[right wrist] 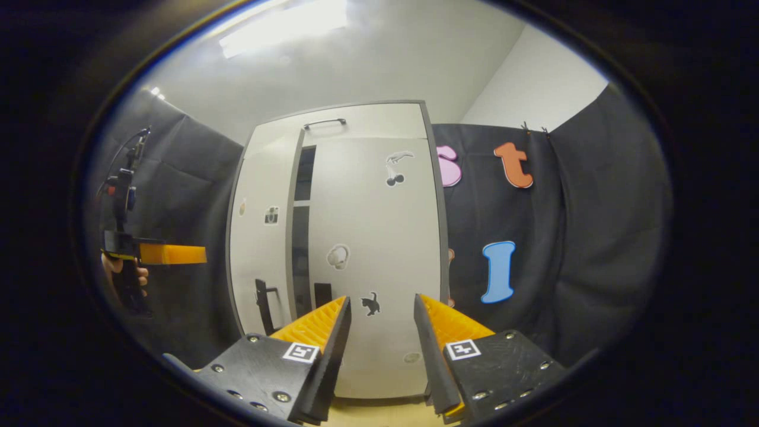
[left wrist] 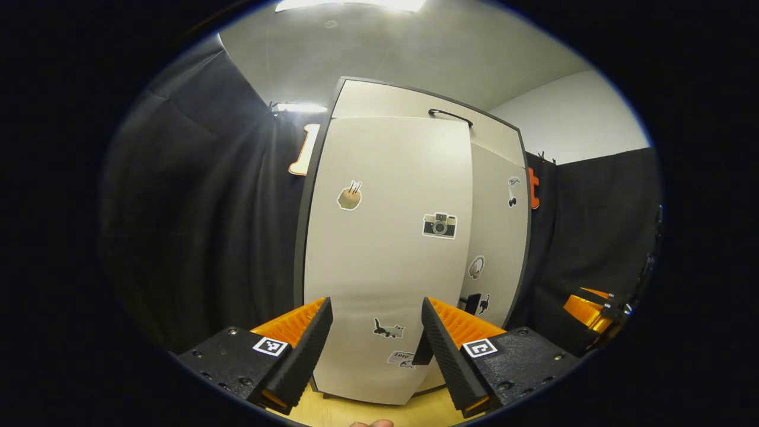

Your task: Grab one shoe with the right hand and put it into the shoe cabinet, grab the other shoe with the left hand and put it into the shoe cabinet; then close the right door with the right hand and the left door with the left hand.

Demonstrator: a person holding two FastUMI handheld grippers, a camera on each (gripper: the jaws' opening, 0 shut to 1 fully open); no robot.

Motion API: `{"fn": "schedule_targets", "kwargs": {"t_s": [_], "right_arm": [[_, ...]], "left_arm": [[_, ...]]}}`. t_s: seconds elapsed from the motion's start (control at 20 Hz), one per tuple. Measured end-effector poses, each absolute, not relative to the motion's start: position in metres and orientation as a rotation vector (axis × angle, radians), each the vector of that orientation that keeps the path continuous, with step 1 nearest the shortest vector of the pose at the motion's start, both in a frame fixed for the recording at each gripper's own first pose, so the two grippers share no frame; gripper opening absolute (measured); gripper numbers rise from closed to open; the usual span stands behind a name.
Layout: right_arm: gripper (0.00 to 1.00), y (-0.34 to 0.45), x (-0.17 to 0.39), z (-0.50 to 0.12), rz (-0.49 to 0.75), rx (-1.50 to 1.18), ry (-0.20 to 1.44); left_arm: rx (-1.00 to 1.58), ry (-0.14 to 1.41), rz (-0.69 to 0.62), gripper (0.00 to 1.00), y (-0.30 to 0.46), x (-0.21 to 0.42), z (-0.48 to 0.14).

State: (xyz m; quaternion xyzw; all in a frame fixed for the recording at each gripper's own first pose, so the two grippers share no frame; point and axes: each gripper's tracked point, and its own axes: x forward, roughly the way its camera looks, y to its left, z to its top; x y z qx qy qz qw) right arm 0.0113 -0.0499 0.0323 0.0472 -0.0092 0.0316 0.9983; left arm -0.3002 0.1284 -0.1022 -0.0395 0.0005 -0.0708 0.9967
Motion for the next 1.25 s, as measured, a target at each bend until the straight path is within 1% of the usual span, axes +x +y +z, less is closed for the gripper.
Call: {"fn": "schedule_targets", "kwargs": {"t_s": [0.05, 0.1, 0.15, 0.2, 0.25, 0.55, 1.25], "right_arm": [[0.61, -0.048, 0.011, 0.033, 0.071, 0.1, -0.019], [0.73, -0.046, 0.01, 0.032, 0.077, 0.105, -0.021], [0.85, -0.047, 0.01, 0.033, 0.079, 0.105, -0.023], [0.88, -0.047, 0.009, 0.034, 0.081, 0.105, -0.025], [0.88, -0.047, 0.01, 0.034, 0.081, 0.105, -0.027], [0.88, -0.047, 0.011, 0.033, 0.09, 0.104, -0.022], [0.88, -0.054, 0.007, 0.033, 0.066, 0.097, -0.026]], "left_arm": [[-0.078, -0.004, -0.139, 0.92, 0.128, -0.301, -0.101], [-0.08, -0.012, -0.133, 0.86, 0.129, -0.302, -0.1], [-0.084, -0.018, -0.132, 0.92, 0.129, -0.302, -0.099], [-0.087, -0.023, -0.136, 0.87, 0.128, -0.303, -0.098], [-0.091, -0.024, -0.137, 0.93, 0.128, -0.305, -0.098], [-0.095, -0.02, -0.117, 0.93, 0.131, -0.312, -0.102], [-0.07, -0.013, -0.109, 0.93, 0.13, -0.311, -0.109]]}}
